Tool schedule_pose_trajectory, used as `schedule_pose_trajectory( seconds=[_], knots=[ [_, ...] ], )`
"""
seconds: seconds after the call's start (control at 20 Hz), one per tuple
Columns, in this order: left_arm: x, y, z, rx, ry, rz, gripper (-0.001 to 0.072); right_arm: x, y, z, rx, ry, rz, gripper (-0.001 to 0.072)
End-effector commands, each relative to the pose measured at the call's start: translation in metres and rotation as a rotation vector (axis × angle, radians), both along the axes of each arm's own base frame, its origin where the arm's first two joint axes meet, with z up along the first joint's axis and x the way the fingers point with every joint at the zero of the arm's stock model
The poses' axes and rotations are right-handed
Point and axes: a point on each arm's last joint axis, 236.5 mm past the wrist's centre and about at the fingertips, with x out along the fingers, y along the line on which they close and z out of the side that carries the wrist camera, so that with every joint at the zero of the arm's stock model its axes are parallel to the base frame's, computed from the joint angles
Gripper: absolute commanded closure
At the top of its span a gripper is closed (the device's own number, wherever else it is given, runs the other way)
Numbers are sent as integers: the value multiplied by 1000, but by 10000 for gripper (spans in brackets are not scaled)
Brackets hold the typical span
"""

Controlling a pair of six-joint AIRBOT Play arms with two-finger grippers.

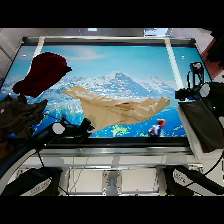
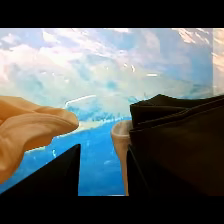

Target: Fold the shirts.

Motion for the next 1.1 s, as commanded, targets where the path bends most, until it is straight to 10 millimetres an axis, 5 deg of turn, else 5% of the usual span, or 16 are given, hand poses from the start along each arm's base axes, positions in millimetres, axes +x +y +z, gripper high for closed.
schedule_pose_trajectory(
  seconds=[0.0,0.25,0.4,0.45,0.5,0.6,0.85,1.05],
  knots=[
    [-13,-3,-9,-22,101,53,361,-6,2,-3,-2,32,18,362],
    [-6,3,-11,13,62,46,361,-7,2,-4,-5,37,24,362],
    [40,22,-9,58,-101,164,364,-6,8,-4,24,33,22,362],
    [44,24,-11,59,-105,191,424,-6,10,-4,36,31,21,362],
    [47,26,-13,65,-112,202,567,-6,11,-4,43,30,20,362],
    [47,26,-15,69,-111,203,691,-6,11,-5,44,31,20,362],
    [50,23,-7,41,-113,221,693,-11,7,-7,31,54,14,362],
    [79,31,32,20,-292,267,693,-16,18,-22,318,52,-86,358]
  ],
)
